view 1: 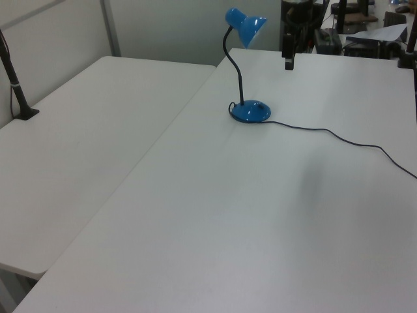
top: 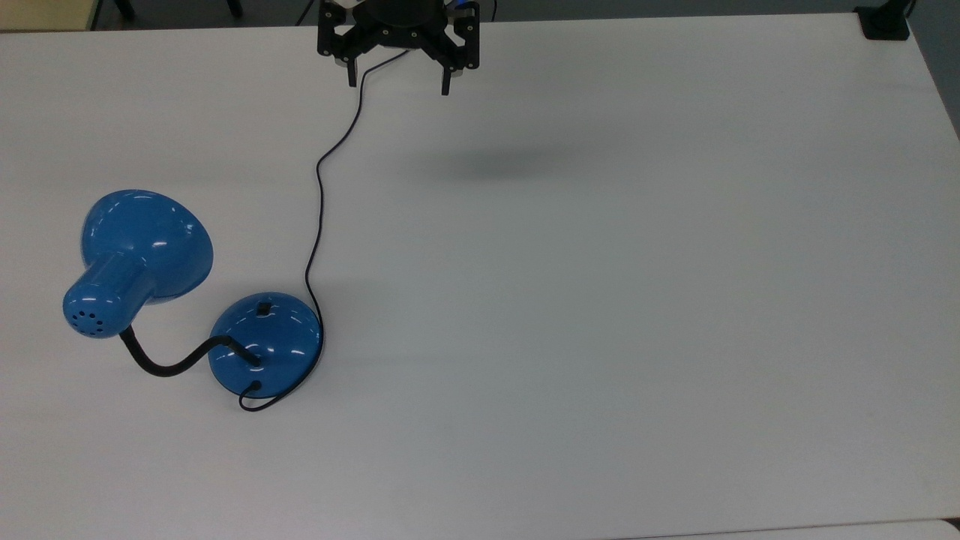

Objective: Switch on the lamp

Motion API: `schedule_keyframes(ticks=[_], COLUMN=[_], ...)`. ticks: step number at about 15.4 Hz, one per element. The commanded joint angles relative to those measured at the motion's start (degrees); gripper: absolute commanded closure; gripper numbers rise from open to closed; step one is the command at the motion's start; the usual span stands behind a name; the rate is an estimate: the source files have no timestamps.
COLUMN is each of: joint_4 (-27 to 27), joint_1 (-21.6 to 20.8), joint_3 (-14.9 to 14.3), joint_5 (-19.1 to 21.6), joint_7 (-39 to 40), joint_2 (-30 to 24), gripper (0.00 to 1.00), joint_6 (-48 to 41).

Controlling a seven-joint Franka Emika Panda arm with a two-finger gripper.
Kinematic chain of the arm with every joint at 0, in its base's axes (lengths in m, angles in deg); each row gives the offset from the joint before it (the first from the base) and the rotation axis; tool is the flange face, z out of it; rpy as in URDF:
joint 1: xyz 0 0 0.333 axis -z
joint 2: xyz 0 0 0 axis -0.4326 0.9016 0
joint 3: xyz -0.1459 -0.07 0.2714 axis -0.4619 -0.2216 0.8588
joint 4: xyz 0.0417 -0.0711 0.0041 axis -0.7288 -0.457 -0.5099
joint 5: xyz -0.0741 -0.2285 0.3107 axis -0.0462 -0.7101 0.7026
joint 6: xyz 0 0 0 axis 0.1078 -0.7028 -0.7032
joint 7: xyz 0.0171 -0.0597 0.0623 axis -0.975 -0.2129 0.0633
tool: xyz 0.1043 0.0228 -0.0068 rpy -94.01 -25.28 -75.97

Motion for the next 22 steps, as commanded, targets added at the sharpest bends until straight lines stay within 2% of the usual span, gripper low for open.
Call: schedule_keyframes(ticks=[1, 14, 15, 18, 22], joint_4=[0.99, 1.08, 0.99, 1.16, 1.17], joint_1=[0.0, 0.18, 0.18, 0.44, 0.71], joint_3=[-0.23, -0.32, -0.32, -0.49, -0.49], joint_5=[1.09, 0.65, 0.65, 0.83, 1.0], joint_7=[0.59, 0.67, 1.02, 1.37, 1.37], joint_2=[-0.33, -0.42, -0.42, -0.42, -0.42], gripper=[0.0, 0.0, 0.1, 0.5, 0.97], joint_6=[-2.68, -2.95, -2.95, -2.69, -2.51])
